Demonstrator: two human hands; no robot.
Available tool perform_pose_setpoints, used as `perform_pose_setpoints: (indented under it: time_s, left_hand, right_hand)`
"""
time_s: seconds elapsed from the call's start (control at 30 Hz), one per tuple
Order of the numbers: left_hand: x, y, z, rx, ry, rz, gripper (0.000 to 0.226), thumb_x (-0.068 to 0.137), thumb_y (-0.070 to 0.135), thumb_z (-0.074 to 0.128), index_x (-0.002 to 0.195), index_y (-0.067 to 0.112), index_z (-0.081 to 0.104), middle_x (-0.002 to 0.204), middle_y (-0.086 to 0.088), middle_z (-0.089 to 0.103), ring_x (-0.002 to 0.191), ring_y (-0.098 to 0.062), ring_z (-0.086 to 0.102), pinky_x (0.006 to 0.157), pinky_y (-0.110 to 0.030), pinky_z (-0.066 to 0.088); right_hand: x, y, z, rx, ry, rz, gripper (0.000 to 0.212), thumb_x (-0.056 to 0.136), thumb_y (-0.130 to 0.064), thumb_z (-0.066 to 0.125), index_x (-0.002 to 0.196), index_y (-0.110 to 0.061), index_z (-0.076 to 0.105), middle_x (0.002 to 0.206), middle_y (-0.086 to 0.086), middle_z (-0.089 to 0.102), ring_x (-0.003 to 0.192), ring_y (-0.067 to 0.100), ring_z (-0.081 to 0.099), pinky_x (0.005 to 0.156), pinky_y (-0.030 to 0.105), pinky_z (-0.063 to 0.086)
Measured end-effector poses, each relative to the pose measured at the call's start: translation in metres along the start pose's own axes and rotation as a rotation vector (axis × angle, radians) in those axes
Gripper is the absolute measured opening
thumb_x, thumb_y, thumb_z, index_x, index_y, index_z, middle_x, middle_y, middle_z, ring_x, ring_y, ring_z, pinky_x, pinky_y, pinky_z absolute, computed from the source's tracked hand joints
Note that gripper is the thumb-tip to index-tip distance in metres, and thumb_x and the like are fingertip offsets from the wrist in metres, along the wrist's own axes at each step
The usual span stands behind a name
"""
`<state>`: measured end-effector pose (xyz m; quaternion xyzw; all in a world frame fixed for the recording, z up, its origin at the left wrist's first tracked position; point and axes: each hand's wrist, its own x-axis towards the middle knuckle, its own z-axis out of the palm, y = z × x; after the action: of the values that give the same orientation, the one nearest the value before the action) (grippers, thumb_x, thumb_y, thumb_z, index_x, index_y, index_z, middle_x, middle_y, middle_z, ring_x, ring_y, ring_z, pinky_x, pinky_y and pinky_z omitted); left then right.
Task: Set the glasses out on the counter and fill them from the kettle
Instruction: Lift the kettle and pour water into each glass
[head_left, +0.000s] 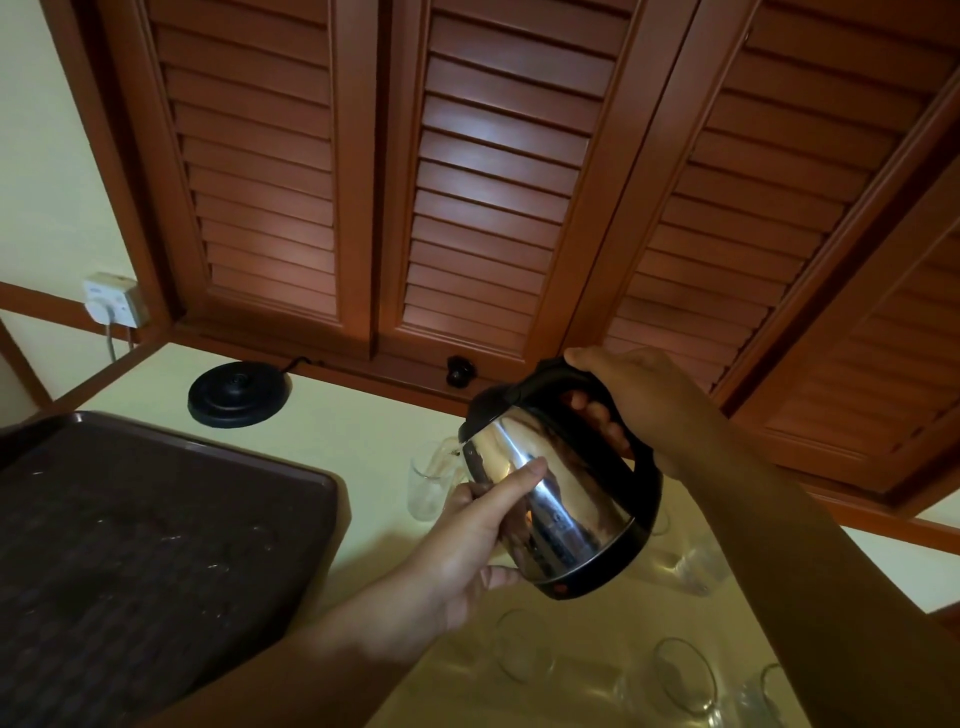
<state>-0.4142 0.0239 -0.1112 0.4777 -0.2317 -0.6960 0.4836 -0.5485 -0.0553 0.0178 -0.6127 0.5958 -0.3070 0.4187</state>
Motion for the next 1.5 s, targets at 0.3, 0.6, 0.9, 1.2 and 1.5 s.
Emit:
perform_pose_setpoints:
  time_s: [0.3, 0.6, 0.9, 1.2, 1.5]
  left_hand:
    - [-0.006, 0.008, 0.006, -0.011, -0.023, -0.011, 0.103, 0.058, 0.066, 0.095, 0.143, 0.021, 0.058, 0.13, 0.002, 0.073, 0.11, -0.012, 0.068, 0.079, -0.043, 0.065]
    - [-0.011, 0.01, 0.007, -0.019, -0.046, -0.022, 0.099, 0.055, 0.063, 0.089, 0.14, 0.022, 0.061, 0.116, 0.003, 0.081, 0.103, -0.013, 0.076, 0.072, -0.038, 0.064]
    - [-0.008, 0.008, 0.005, -0.011, -0.067, -0.015, 0.091, 0.058, 0.061, 0.085, 0.137, 0.022, 0.064, 0.097, 0.01, 0.086, 0.107, -0.017, 0.076, 0.096, -0.052, 0.063]
    - [-0.011, 0.01, 0.007, 0.003, -0.046, -0.05, 0.095, 0.059, 0.062, 0.091, 0.139, 0.019, 0.062, 0.119, -0.003, 0.08, 0.109, -0.02, 0.075, 0.093, -0.052, 0.065]
    - [-0.016, 0.012, 0.008, 0.022, -0.029, -0.064, 0.086, 0.054, 0.06, 0.086, 0.126, 0.018, 0.069, 0.11, -0.006, 0.084, 0.108, -0.023, 0.076, 0.099, -0.057, 0.063]
  right_hand:
    - [0.001, -0.002, -0.002, -0.007, -0.011, -0.009, 0.048, 0.095, -0.047, 0.064, 0.06, -0.014, 0.069, 0.046, -0.001, 0.049, 0.035, 0.013, 0.038, 0.042, 0.02, 0.031]
    - [0.001, -0.004, -0.002, -0.034, -0.02, -0.009, 0.048, 0.094, -0.05, 0.064, 0.062, -0.014, 0.071, 0.046, -0.001, 0.05, 0.035, 0.012, 0.04, 0.04, 0.018, 0.031]
    - [0.0, -0.004, -0.003, -0.029, -0.026, -0.012, 0.048, 0.094, -0.049, 0.065, 0.061, -0.015, 0.071, 0.047, 0.0, 0.051, 0.035, 0.012, 0.04, 0.042, 0.02, 0.032]
    - [-0.004, -0.004, -0.003, -0.037, -0.024, -0.032, 0.048, 0.095, -0.049, 0.064, 0.063, -0.014, 0.071, 0.048, 0.001, 0.05, 0.035, 0.012, 0.04, 0.042, 0.02, 0.032]
    - [-0.008, -0.004, -0.002, -0.042, -0.025, -0.044, 0.048, 0.095, -0.049, 0.064, 0.062, -0.015, 0.071, 0.049, 0.001, 0.051, 0.035, 0.012, 0.041, 0.042, 0.021, 0.033]
